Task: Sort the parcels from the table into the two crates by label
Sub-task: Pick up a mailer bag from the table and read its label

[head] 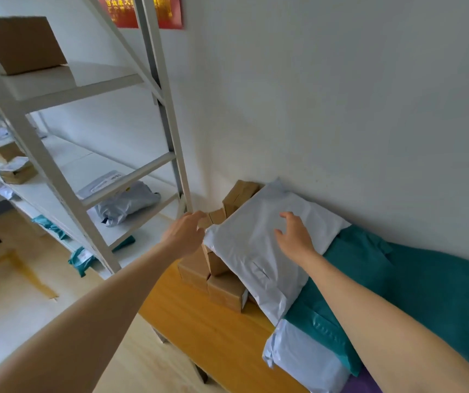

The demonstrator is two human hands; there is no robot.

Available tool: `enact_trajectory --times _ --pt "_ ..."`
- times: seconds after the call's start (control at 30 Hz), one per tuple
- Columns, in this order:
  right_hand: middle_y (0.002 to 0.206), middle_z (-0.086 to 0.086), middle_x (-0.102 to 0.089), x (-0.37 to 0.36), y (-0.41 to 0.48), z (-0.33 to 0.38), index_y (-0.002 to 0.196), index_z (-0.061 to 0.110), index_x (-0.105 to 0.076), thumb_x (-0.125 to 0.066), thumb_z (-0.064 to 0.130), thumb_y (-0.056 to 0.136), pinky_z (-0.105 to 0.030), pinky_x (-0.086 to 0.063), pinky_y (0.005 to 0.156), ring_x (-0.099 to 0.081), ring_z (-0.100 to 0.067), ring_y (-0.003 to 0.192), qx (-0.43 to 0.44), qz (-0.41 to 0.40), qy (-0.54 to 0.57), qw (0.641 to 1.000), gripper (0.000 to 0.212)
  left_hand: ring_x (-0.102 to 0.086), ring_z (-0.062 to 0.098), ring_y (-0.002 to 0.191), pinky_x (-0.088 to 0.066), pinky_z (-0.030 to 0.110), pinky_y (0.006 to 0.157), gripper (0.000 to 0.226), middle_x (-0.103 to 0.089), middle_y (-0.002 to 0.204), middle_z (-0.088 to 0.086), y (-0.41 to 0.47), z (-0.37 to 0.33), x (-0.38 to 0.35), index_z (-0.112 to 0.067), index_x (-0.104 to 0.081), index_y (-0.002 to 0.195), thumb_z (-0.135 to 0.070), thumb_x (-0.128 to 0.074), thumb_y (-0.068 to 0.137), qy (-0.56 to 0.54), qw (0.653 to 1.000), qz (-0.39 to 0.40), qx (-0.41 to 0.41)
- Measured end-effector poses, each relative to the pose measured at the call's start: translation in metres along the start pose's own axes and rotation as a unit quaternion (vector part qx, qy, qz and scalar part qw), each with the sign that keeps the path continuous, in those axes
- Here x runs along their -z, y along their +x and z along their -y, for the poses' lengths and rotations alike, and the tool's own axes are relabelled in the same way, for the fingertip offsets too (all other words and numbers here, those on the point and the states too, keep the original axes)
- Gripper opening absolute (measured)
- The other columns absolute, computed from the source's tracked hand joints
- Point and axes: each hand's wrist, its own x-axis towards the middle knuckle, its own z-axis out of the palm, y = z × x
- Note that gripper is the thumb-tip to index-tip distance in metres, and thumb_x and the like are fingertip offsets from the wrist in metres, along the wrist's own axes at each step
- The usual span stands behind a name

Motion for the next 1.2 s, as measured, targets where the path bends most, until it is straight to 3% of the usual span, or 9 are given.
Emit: enact_trajectory --times 0.3,0.43,0.67,0.87,1.07,1.2 --pt "0.143 -0.005 -0.040 -0.033 0.055 0.005 0.137 0.014 -0.043 -0.047 0.017 0.099 -0.032 -0.045 0.095 -0.052 -0.023 0.119 -0.001 -0.009 -0.053 0.999 0.039 -0.051 0.023 0.123 -0.040 0.022 0.086 0.040 -0.049 0.141 0.002 0.071 0.018 -0.022 -0.023 -0.049 0.137 -0.010 -0.039 0.101 -0.032 0.999 0.019 -0.024" --pt "0.140 -0.006 -0.043 -0.056 0.066 0.016 0.132 0.012 -0.048 -0.049 0.024 0.098 -0.034 -0.044 0.098 -0.050 -0.022 0.120 0.002 -0.043 -0.088 0.995 0.036 -0.054 0.022 0.120 -0.045 0.025 0.085 0.041 -0.052 0.138 0.000 0.093 0.034 -0.032 -0.026 -0.049 0.136 -0.009 -0.040 0.100 -0.030 0.998 0.043 -0.026" --pt "0.143 -0.011 -0.039 -0.094 0.095 0.051 0.135 0.011 -0.042 -0.051 0.061 0.088 -0.041 -0.037 0.103 -0.039 -0.027 0.130 -0.101 -0.098 -0.200 0.970 0.069 -0.050 0.023 0.123 -0.042 0.031 0.096 0.041 -0.051 0.136 0.004 0.139 0.046 -0.042 -0.021 -0.046 0.138 -0.013 -0.045 0.098 -0.028 0.986 0.122 -0.109" --pt "0.132 -0.012 -0.041 -0.117 0.111 0.072 0.123 0.013 -0.042 -0.057 0.037 0.087 -0.041 -0.039 0.098 -0.041 -0.029 0.121 -0.229 -0.146 -0.251 0.929 0.046 -0.050 0.023 0.121 -0.041 0.030 0.097 0.042 -0.053 0.134 0.005 0.179 0.049 -0.042 -0.021 -0.048 0.137 -0.008 -0.043 0.097 -0.058 0.965 0.168 -0.195" --pt "0.123 -0.009 -0.045 -0.113 0.110 0.082 0.116 0.014 -0.049 -0.049 0.031 0.096 -0.037 -0.044 0.091 -0.048 -0.025 0.109 -0.283 -0.177 -0.248 0.910 0.027 -0.046 0.022 0.128 -0.038 0.031 0.103 0.044 -0.049 0.140 0.002 0.202 0.049 -0.045 -0.022 -0.047 0.138 -0.007 -0.041 0.097 -0.084 0.946 0.190 -0.249" --pt "0.122 -0.013 -0.047 -0.098 0.103 0.090 0.118 0.008 -0.049 -0.046 0.020 0.098 -0.036 -0.047 0.085 -0.055 -0.031 0.105 -0.302 -0.202 -0.164 0.917 0.023 -0.053 0.020 0.118 -0.038 0.020 0.082 0.045 -0.052 0.137 0.001 0.204 0.039 -0.050 -0.022 -0.048 0.137 -0.007 -0.039 0.096 -0.109 0.932 0.207 -0.277"
